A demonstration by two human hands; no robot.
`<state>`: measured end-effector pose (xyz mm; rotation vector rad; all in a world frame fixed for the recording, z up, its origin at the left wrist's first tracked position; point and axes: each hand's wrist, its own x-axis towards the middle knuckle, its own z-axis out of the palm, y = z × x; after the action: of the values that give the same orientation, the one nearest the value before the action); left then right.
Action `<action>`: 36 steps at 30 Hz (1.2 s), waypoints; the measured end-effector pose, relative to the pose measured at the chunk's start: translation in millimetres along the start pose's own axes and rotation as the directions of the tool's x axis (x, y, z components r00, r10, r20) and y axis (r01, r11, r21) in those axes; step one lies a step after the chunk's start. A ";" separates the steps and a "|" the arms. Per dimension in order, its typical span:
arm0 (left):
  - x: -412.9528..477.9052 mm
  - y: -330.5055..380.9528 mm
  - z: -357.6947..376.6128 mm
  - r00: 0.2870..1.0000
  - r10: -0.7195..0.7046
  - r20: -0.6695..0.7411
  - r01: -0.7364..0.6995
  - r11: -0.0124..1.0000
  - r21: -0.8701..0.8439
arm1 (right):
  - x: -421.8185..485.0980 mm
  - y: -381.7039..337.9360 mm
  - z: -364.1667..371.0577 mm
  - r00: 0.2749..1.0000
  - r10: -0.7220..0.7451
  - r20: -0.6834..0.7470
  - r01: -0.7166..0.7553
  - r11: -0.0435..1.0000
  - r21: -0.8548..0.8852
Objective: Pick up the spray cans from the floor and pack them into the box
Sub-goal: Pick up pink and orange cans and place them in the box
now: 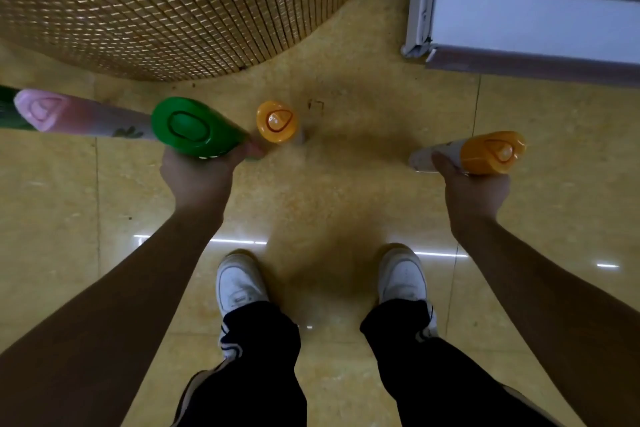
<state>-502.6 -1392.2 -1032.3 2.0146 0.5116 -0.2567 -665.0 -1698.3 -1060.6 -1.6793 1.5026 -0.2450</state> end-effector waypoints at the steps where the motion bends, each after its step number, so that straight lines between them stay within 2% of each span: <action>1: -6.0 7.3 -4.1 1.000 -0.015 -0.004 0.015 1.000 0.008 | -5.1 -6.7 -5.1 1.000 0.008 0.011 -0.008 1.000 -0.010; 6: -46.7 65.8 -35.3 0.997 -0.076 0.013 0.075 0.994 0.080 | -44.1 -62.0 -42.7 0.996 0.030 0.086 -0.027 0.999 -0.042; 9: -82.7 121.3 -60.2 0.999 -0.045 0.010 0.044 0.995 0.091 | -75.0 -113.6 -76.6 0.993 -0.005 0.119 0.010 0.999 -0.039; 14: -151.5 237.3 -108.9 0.979 0.182 0.092 -0.195 0.967 0.163 | -138.7 -215.4 -155.3 0.986 -0.062 0.157 0.057 0.998 0.036; 17: -189.2 321.0 -136.5 0.920 0.341 0.193 -0.367 0.923 0.117 | -177.1 -280.3 -214.7 0.980 -0.136 0.144 0.121 0.987 0.107; 19: -218.3 381.9 -156.2 0.830 0.501 0.245 -0.529 0.847 0.059 | -203.1 -325.0 -263.5 0.976 -0.193 0.098 0.175 0.970 0.168; 20: -234.3 413.7 -165.1 0.757 0.597 0.267 -0.622 0.783 0.013 | -216.2 -347.4 -290.3 0.973 -0.223 0.066 0.206 0.958 0.200; 22: -271.2 478.1 -181.9 0.564 0.769 0.302 -0.790 0.609 -0.076 | -241.5 -386.9 -346.2 0.959 -0.282 -0.017 0.277 0.928 0.248; 24: -313.8 546.0 -197.6 0.382 0.867 0.320 -0.877 0.449 -0.169 | -265.0 -424.9 -404.4 0.929 -0.355 -0.106 0.370 0.883 0.290; 26: -361.0 609.1 -210.1 0.266 0.912 0.311 -0.895 0.354 -0.272 | -285.8 -458.6 -463.9 0.883 -0.425 -0.201 0.468 0.828 0.308; 31: -485.7 731.6 -222.8 0.113 0.966 0.231 -0.834 0.219 -0.506 | -328.0 -515.2 -621.5 0.743 -0.520 -0.421 0.659 0.677 0.327; 36: -609.8 804.3 -211.4 0.038 0.983 0.178 -0.736 0.148 -0.661 | -357.7 -540.3 -771.5 0.557 -0.534 -0.636 0.798 0.555 0.232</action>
<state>-682.6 -1687.0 -60.6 1.3090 -1.1474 0.0515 -861.2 -1771.5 -75.1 -1.7436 0.8471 -1.5026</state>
